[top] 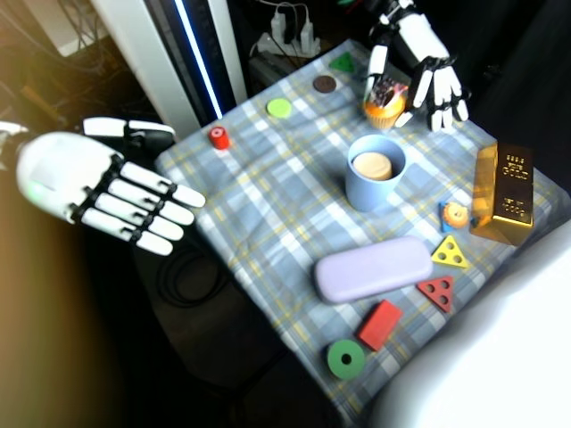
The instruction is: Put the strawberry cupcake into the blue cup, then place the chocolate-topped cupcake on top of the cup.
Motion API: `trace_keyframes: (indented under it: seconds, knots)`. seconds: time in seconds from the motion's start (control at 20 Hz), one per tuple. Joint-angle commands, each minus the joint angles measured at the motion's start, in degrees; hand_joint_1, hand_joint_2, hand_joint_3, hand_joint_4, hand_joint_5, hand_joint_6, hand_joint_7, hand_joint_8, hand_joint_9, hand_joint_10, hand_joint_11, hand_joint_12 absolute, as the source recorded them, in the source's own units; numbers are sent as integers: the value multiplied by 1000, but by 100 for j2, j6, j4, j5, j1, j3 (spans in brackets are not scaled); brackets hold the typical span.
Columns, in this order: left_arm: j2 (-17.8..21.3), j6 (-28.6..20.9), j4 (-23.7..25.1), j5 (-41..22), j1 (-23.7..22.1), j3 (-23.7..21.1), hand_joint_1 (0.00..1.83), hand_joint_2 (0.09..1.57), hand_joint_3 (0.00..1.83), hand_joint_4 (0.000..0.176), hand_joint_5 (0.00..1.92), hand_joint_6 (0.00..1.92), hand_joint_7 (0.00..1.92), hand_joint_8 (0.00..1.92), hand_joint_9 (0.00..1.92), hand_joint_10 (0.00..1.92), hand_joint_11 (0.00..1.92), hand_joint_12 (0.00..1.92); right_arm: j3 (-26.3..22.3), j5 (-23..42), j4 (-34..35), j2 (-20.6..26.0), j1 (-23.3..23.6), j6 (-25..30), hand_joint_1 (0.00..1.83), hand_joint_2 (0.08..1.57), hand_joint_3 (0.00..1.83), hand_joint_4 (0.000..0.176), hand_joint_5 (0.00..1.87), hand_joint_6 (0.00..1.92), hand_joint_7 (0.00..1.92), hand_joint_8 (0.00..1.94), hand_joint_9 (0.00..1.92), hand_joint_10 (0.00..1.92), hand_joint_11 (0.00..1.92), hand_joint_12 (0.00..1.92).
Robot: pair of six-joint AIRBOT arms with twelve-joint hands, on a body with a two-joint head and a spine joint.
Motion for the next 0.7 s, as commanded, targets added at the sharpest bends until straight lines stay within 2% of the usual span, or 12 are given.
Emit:
trace_keyframes:
  seconds: [0.0, 0.05, 0.15, 0.2, 0.3, 0.35, 0.4, 0.45, 0.5, 0.55, 0.6, 0.65]
  knots:
    - [60, -38, 367, -768, -118, -3, 1017, 1099, 4, 176, 992, 950, 454, 1, 346, 2, 112, 4, 29, 711, 166, -15, -28, 73, 0, 1001, 10, 23, 69, 1, 39, 11, 0, 0, 0, 0]
    - [85, -38, 466, -801, -205, -4, 998, 1119, 4, 176, 949, 1017, 435, 1, 279, 0, 93, 4, 29, 711, 177, -20, -40, 81, 0, 1012, 12, 31, 69, 2, 9, 0, 0, 0, 0, 0]
    - [89, -37, 597, -792, -362, 43, 997, 1122, 3, 176, 944, 1026, 430, 0, 256, 0, 81, 0, 30, 698, 177, -23, -64, 119, 0, 1018, 13, 28, 70, 2, 7, 0, 0, 0, 0, 0]
    - [67, -37, 660, -760, -469, 106, 998, 1124, 2, 176, 941, 1030, 417, 0, 234, 0, 47, 0, 42, 692, 177, -23, -84, 171, 0, 1021, 13, 17, 68, 1, 9, 1, 0, 0, 0, 0]
    - [-1, -37, 742, -667, -689, 224, 995, 1126, 1, 176, 937, 1037, 410, 0, 283, 19, 80, 18, 58, 685, 177, -29, -89, 212, 0, 1001, 1, 42, 66, 0, 0, 0, 0, 0, 0, 0]
    - [-37, -37, 767, -633, -756, 271, 993, 1127, 1, 176, 936, 1038, 418, 3, 283, 16, 89, 22, 59, 685, 177, -36, -92, 212, 0, 1008, 4, 34, 63, 0, 0, 0, 0, 0, 0, 0]
    - [-108, -37, 843, -605, -897, 350, 1005, 1116, 0, 176, 962, 997, 444, 6, 298, 11, 106, 33, 61, 685, 178, -51, -97, 212, 0, 986, 0, 66, 50, 0, 0, 0, 0, 0, 0, 0]
    - [-117, -37, 865, -600, -924, 361, 1005, 1116, 0, 176, 962, 997, 444, 6, 298, 11, 106, 33, 61, 685, 178, -53, -99, 212, 0, 986, 0, 66, 50, 0, 0, 0, 0, 0, 0, 0]
    - [-147, -37, 919, -575, -1011, 400, 1008, 1112, 0, 176, 969, 987, 443, 4, 293, 7, 118, 39, 61, 686, 180, -56, -105, 212, 0, 987, 0, 76, 9, 0, 0, 0, 0, 0, 0, 0]
    - [-186, -37, 970, -510, -1115, 464, 1009, 1111, 0, 176, 970, 984, 443, 3, 293, 6, 121, 41, 59, 687, 185, -59, -116, 212, 0, 986, 0, 78, 1, 0, 0, 0, 0, 0, 0, 0]
    - [-224, -37, 995, -469, -1186, 519, 1011, 1109, 0, 176, 972, 981, 446, 4, 277, 3, 85, 27, 58, 687, 186, -59, -123, 212, 0, 1023, 11, 52, 0, 0, 0, 0, 0, 0, 0, 0]
    - [-282, -37, 1036, -413, -1281, 594, 1017, 1103, 0, 176, 983, 963, 452, 3, 271, 1, 59, 17, 55, 687, 188, -62, -136, 212, 0, 1010, 4, 56, 0, 0, 0, 0, 0, 0, 0, 0]
